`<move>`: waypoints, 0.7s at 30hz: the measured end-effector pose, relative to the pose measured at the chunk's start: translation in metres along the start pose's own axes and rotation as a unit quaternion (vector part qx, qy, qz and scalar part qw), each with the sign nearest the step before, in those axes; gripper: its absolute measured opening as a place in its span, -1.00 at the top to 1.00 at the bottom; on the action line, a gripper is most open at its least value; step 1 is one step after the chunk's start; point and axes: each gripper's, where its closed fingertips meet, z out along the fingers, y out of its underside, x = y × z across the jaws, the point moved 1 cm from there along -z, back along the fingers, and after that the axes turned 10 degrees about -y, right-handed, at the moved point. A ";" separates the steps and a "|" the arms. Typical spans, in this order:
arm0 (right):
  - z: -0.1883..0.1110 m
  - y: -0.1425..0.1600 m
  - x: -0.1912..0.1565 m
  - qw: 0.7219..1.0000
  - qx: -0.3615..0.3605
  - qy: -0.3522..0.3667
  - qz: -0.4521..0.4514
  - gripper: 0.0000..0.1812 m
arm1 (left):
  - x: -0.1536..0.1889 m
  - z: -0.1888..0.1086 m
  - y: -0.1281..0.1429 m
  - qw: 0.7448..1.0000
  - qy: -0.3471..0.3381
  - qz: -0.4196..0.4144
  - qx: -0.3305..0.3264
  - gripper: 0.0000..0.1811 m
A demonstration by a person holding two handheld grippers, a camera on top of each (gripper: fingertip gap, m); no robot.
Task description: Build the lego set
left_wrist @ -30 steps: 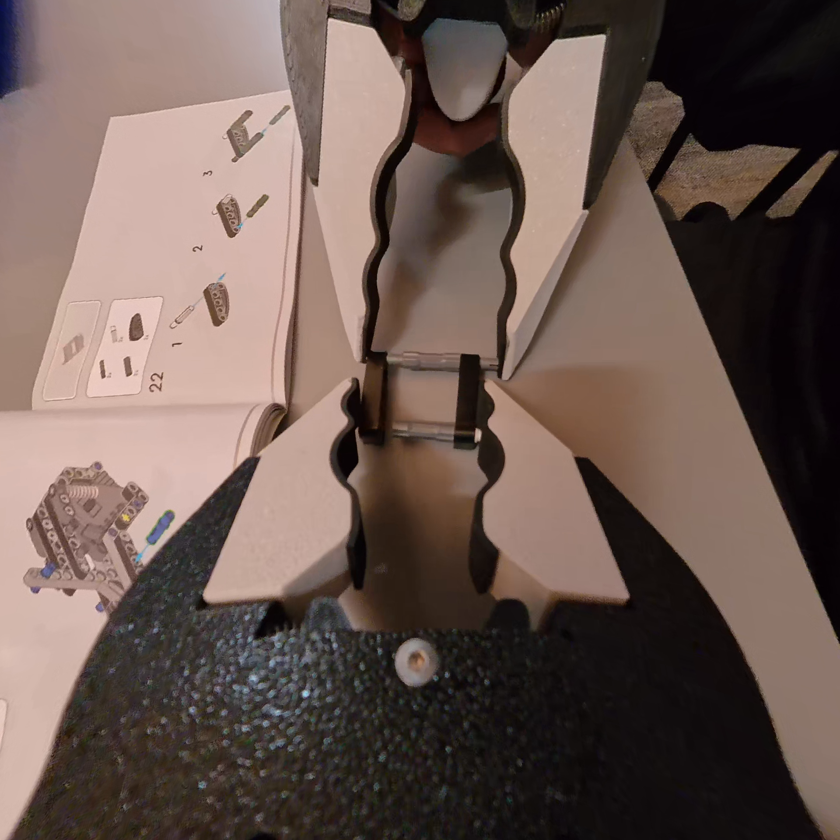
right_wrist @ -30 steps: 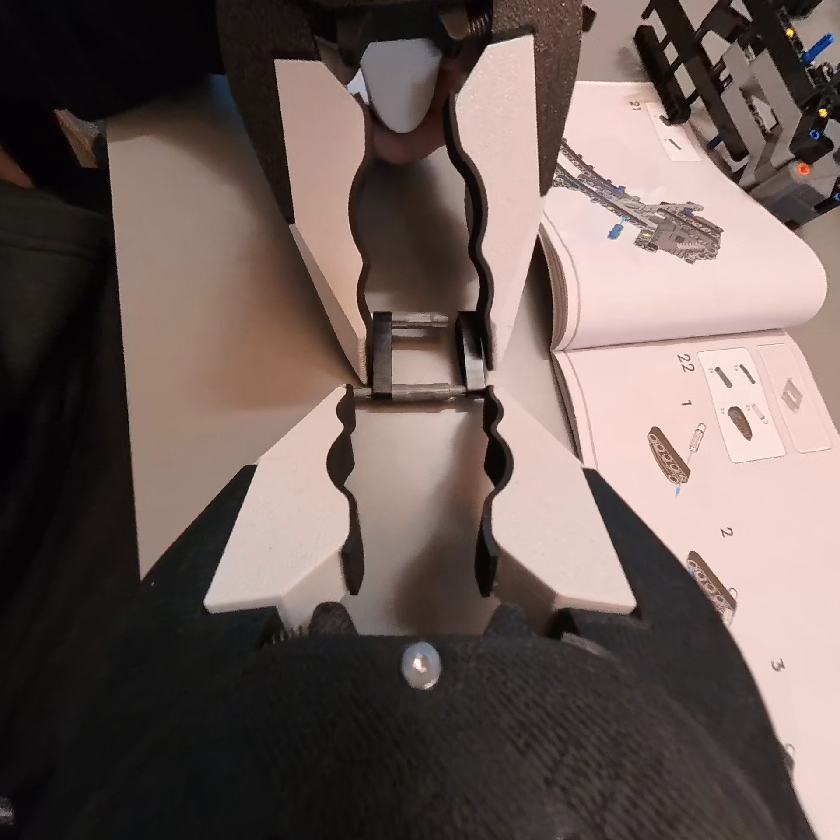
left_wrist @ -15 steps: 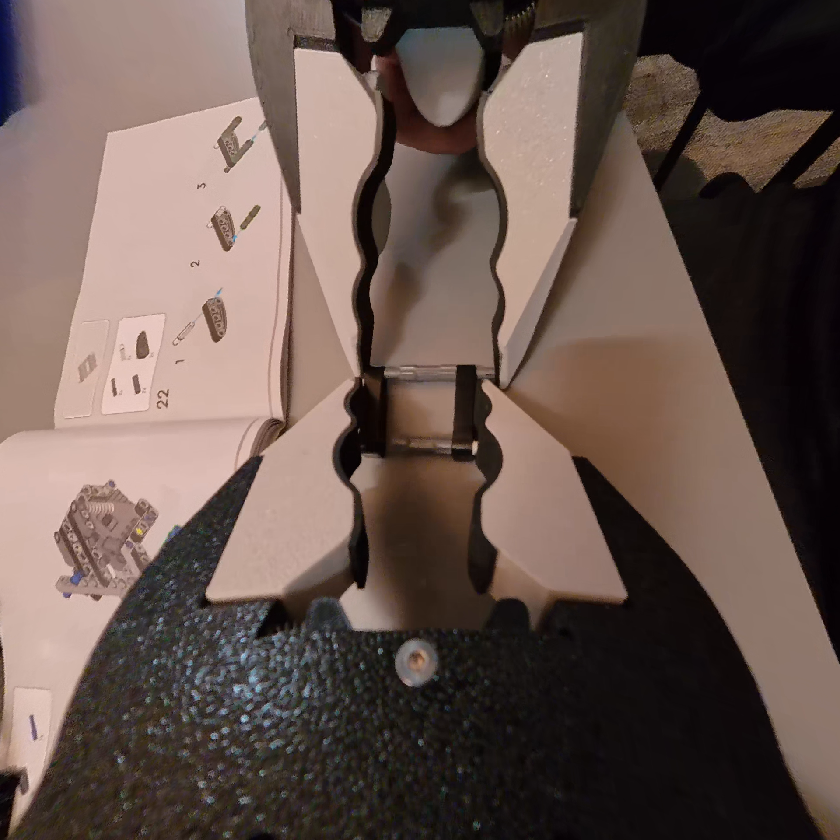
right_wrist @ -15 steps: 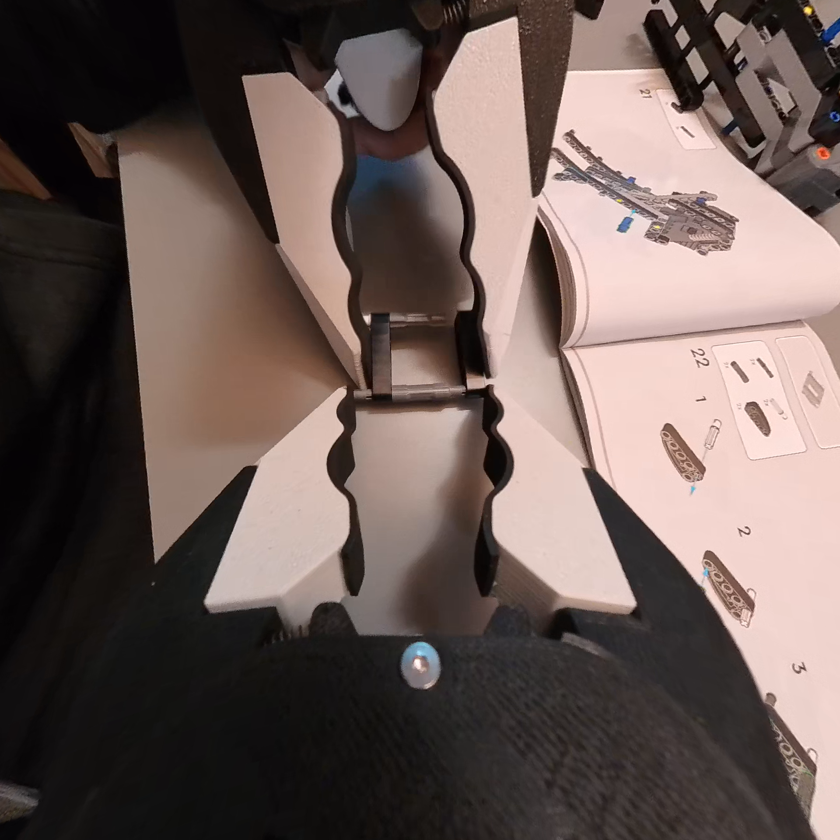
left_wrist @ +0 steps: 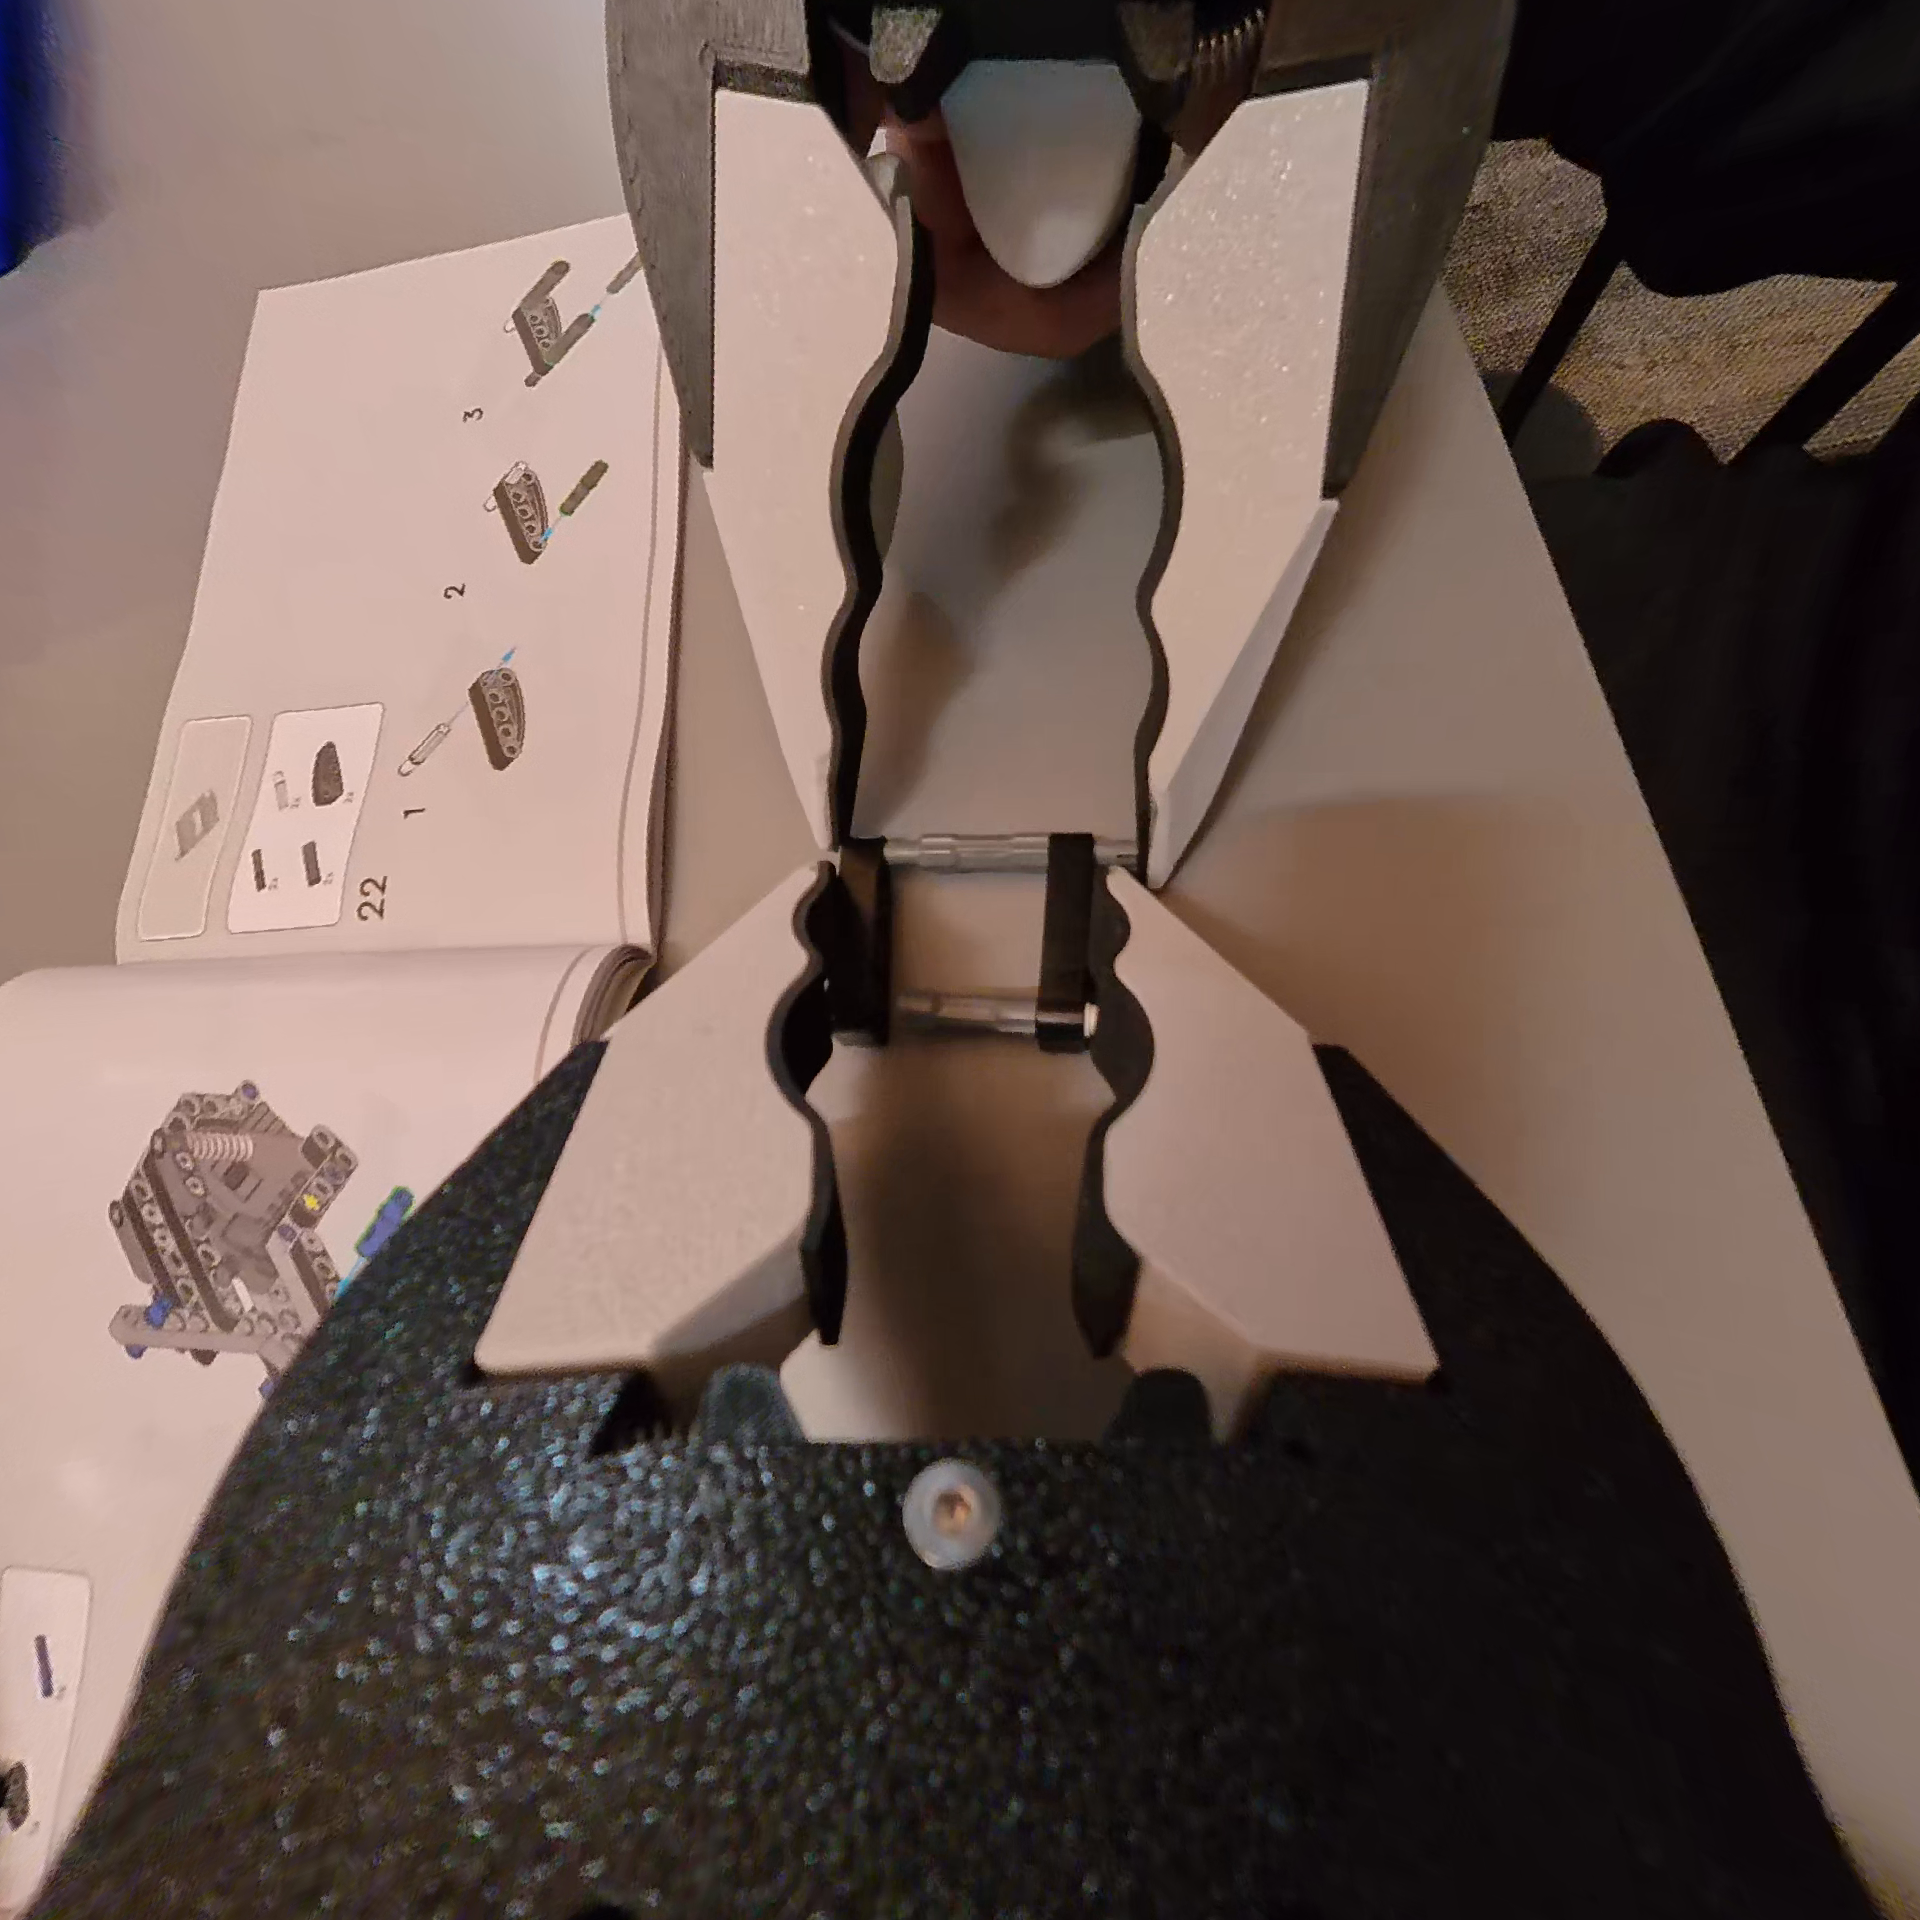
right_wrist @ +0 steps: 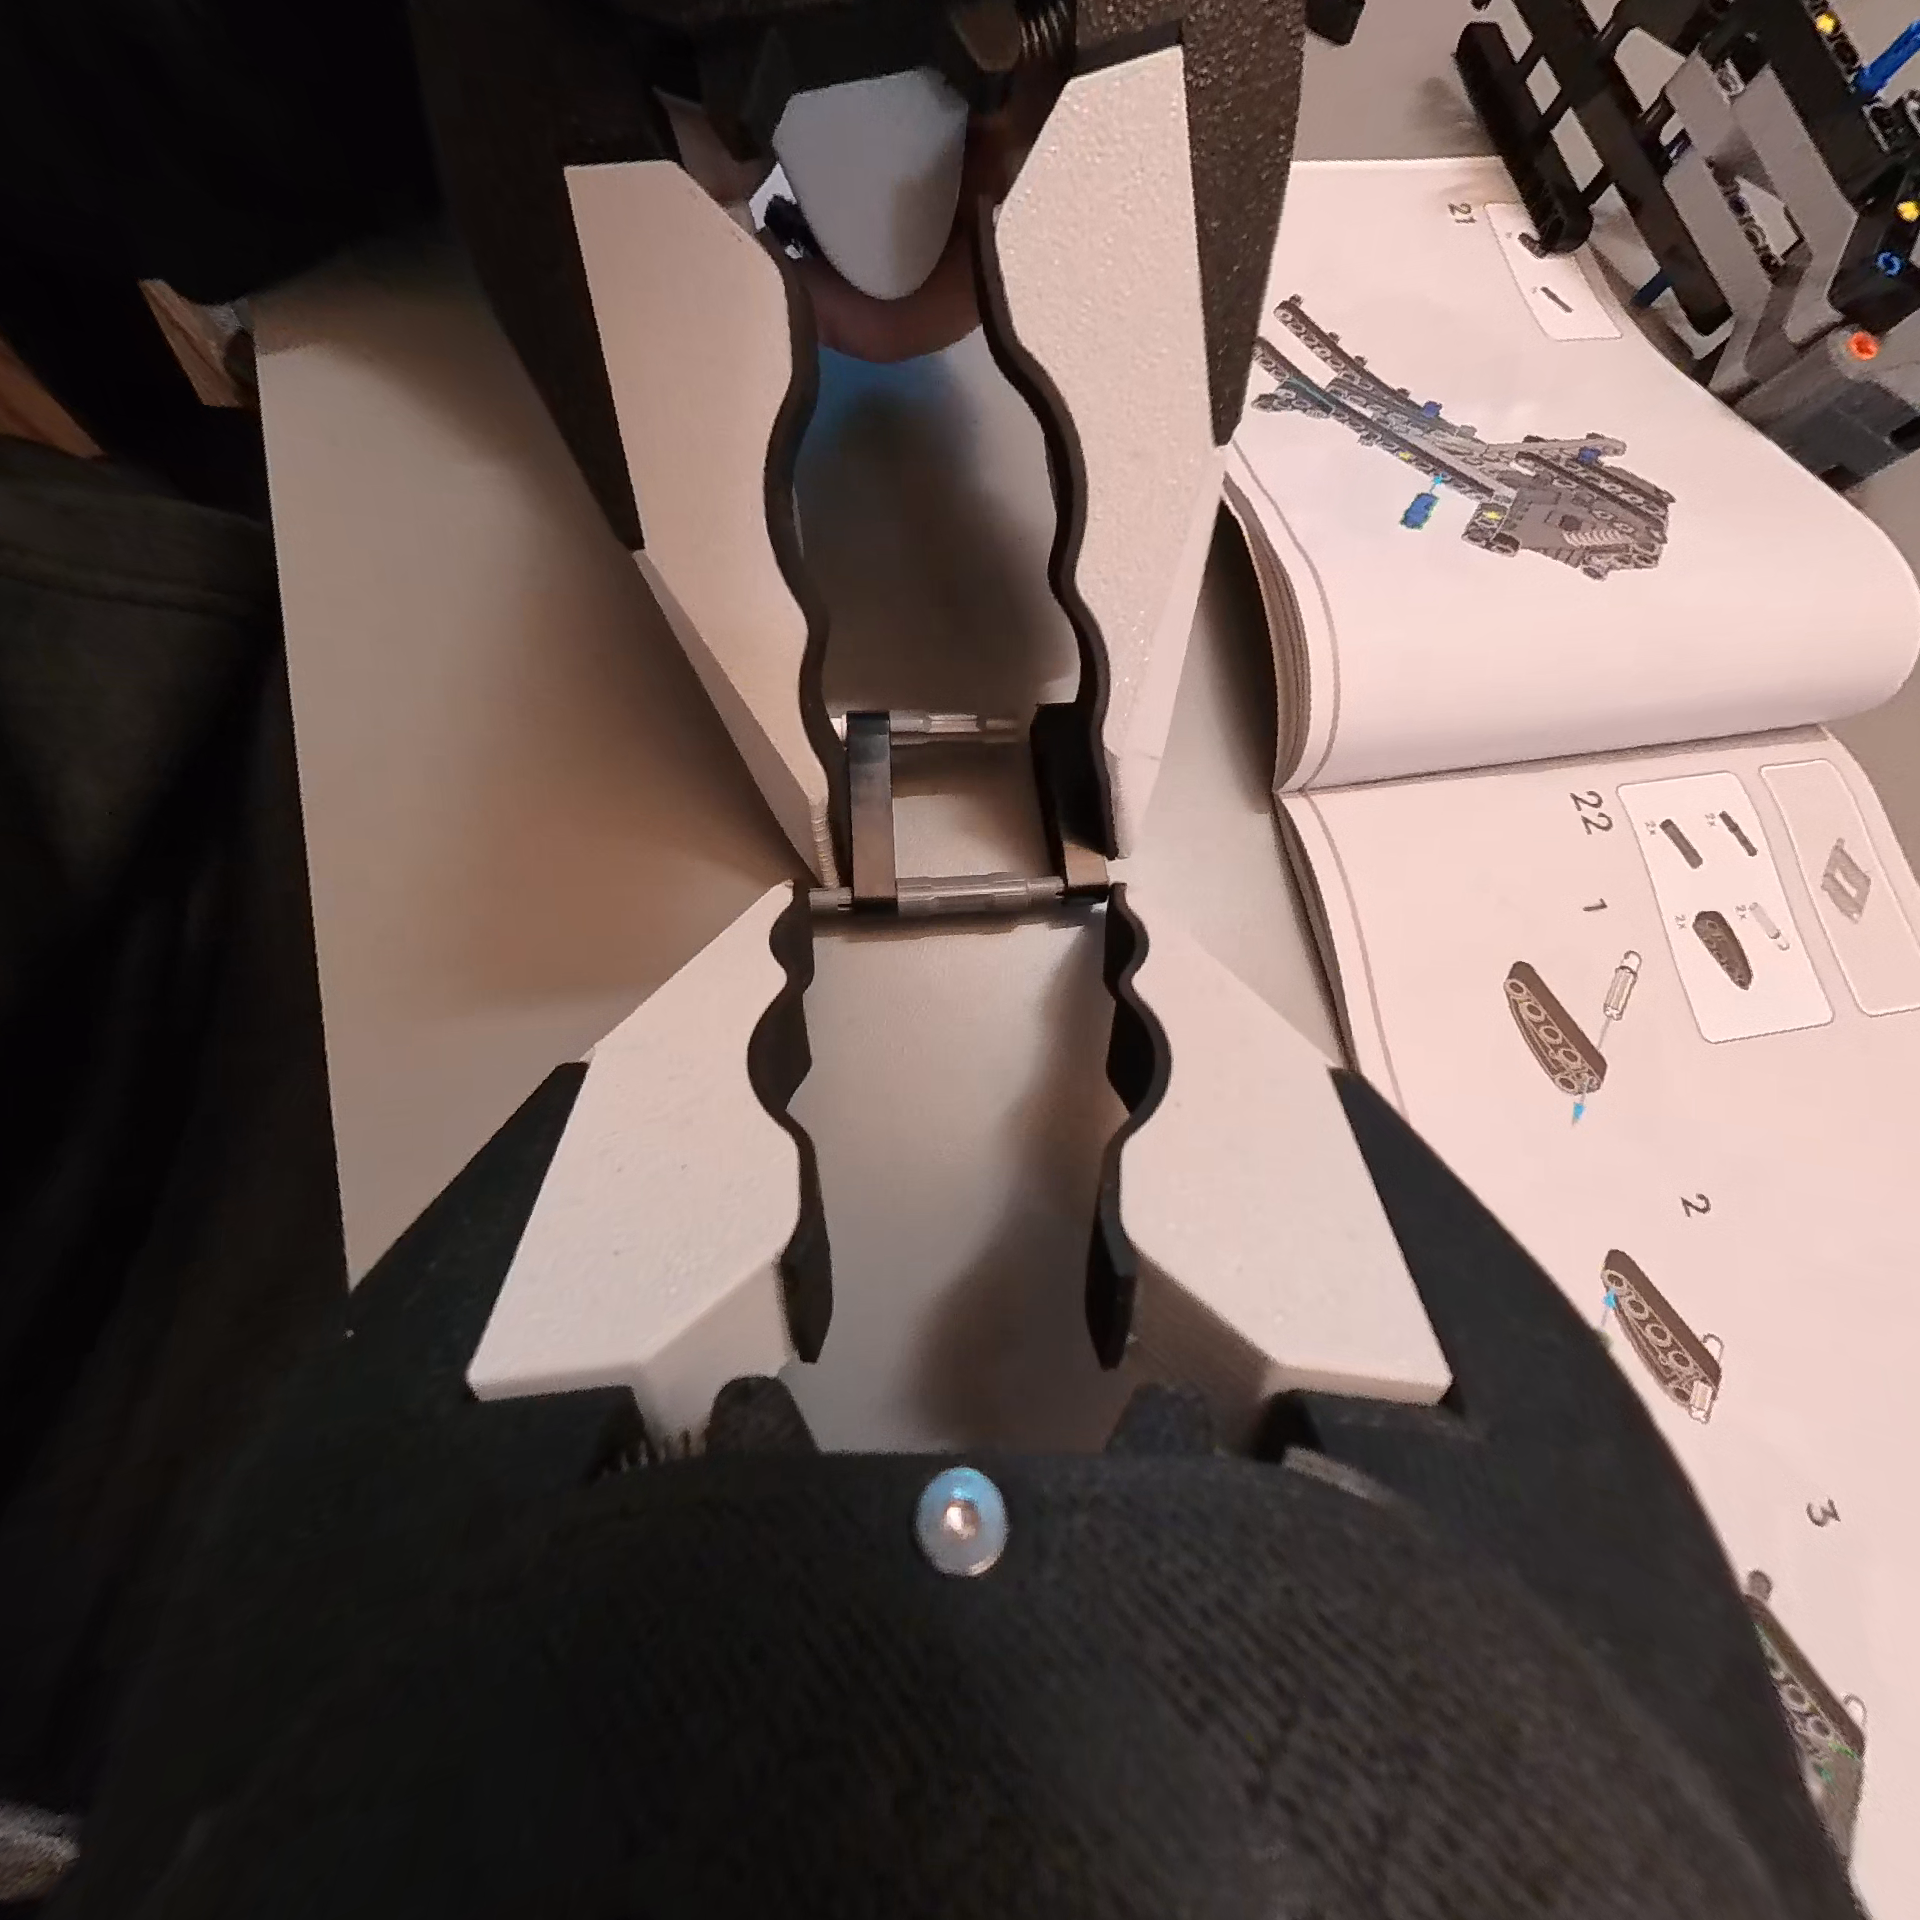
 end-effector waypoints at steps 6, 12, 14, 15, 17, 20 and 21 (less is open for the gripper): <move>0.002 -0.001 0.001 1.000 0.000 0.000 0.010 0.40 | -0.002 -0.002 0.002 1.000 -0.002 -0.002 0.000 0.49; 0.003 -0.001 0.001 1.000 -0.001 -0.007 0.026 0.41 | -0.001 -0.002 0.003 1.000 0.002 -0.002 -0.001 0.50; 0.004 -0.001 0.001 1.000 -0.001 -0.009 0.030 0.41 | -0.001 -0.003 0.003 1.000 0.005 0.000 -0.003 0.50; 0.004 0.000 0.000 0.999 -0.001 -0.010 0.031 0.42 | -0.001 -0.003 0.003 1.000 0.004 -0.001 -0.004 0.50; 0.004 -0.001 0.000 0.999 -0.001 -0.012 0.031 0.46 | -0.001 -0.003 0.003 1.000 -0.001 0.004 -0.010 0.55; 0.004 -0.001 0.001 0.999 0.001 -0.008 0.036 0.50 | -0.002 -0.003 0.004 1.000 -0.007 0.010 -0.018 0.57; 0.004 -0.001 0.001 0.999 0.000 -0.008 0.033 0.50 | -0.002 -0.003 0.004 1.000 -0.004 0.007 -0.017 0.57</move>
